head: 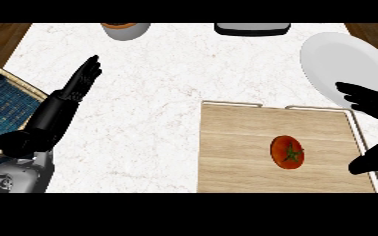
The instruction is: Pick the tomato from the tray and place it in the plate
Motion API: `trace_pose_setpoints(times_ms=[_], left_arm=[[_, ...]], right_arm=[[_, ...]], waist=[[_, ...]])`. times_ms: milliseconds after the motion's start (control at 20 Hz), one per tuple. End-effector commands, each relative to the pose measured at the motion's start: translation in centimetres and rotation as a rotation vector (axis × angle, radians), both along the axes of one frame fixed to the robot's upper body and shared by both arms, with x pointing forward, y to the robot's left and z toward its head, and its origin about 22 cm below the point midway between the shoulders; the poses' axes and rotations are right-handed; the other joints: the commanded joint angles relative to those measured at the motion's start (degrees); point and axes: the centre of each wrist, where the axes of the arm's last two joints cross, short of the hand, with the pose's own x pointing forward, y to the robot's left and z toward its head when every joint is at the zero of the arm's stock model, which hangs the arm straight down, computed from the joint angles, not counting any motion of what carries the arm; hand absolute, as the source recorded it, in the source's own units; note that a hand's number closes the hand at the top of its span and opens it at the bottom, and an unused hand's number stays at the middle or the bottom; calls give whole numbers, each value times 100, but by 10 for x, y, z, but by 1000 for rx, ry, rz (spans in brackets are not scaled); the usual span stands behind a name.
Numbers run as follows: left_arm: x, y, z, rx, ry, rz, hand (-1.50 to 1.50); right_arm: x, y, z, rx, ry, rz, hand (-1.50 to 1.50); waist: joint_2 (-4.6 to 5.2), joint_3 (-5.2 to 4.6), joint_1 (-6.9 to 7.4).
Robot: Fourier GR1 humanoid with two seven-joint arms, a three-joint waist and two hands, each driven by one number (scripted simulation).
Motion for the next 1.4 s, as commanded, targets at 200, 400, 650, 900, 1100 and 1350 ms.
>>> trace_pose_setpoints(times_ms=[200, 400, 650, 900, 1100, 1350], left_arm=[[7, -4, -12, -11, 12, 0, 0], [2, 17, 17, -9, 4, -19, 0], [-4, -7, -4, -17, 7, 4, 0], [-4, 6, -1, -10, -14, 7, 0], [-2, 4, -7, -5, 6, -1, 0], [-2, -9, -12, -3, -3, 4, 0]], right_arm=[[5, 25, -29, -18, 70, 67, -150], [13, 22, -35, -31, 120, 111, -150], [1, 34, -65, -28, 155, 152, -150], [-5, 40, -87, -30, 195, 168, -150], [2, 52, -94, -21, 213, 200, -150], [-11, 69, -96, -32, 252, 237, -150]], waist=[[10, 0, 9], [4, 1, 34], [1, 1, 0], [0, 1, -10], [3, 0, -2], [-2, -1, -14]])
